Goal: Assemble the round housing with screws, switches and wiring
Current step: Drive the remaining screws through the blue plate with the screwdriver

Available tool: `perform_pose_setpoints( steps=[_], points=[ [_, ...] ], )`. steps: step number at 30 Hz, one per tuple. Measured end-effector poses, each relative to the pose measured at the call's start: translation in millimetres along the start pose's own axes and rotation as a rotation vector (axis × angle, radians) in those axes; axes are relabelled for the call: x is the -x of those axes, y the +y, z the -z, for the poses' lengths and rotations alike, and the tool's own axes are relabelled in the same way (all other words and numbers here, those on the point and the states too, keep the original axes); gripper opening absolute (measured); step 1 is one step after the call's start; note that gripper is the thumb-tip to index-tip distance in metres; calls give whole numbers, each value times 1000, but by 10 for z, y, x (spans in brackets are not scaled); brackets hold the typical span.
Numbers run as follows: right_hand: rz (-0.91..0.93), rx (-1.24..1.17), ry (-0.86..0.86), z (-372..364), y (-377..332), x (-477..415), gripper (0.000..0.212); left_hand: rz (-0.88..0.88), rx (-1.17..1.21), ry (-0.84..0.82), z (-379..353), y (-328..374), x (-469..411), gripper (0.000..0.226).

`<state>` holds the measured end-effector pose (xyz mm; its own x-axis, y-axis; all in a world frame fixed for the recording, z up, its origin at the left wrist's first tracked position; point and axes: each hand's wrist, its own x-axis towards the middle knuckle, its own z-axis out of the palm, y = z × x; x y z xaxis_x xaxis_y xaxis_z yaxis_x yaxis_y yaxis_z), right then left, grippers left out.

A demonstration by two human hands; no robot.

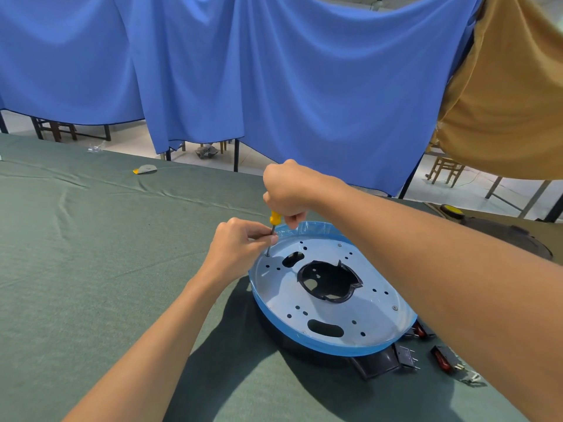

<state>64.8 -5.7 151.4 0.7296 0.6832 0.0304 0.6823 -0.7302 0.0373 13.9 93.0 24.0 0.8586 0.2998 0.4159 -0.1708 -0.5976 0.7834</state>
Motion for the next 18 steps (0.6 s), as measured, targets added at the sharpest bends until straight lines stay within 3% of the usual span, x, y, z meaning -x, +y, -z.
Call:
perform_pose_setpoints(
  steps=[4, 7, 11, 18],
  points=[
    [33, 93, -60, 73, -1, 26, 35, 1, 13, -5, 2, 0, 1, 10],
    [113, 202, -2, 121, 1, 37, 26, 16, 15, 7, 3, 1, -2, 8],
    [175, 157, 13, 107, 18, 41, 37, 14, -2, 5, -4, 3, -1, 9],
    [-20, 131, -99, 93, -3, 15, 30, -9, -18, -4, -4, 0, -12, 11]
  ],
)
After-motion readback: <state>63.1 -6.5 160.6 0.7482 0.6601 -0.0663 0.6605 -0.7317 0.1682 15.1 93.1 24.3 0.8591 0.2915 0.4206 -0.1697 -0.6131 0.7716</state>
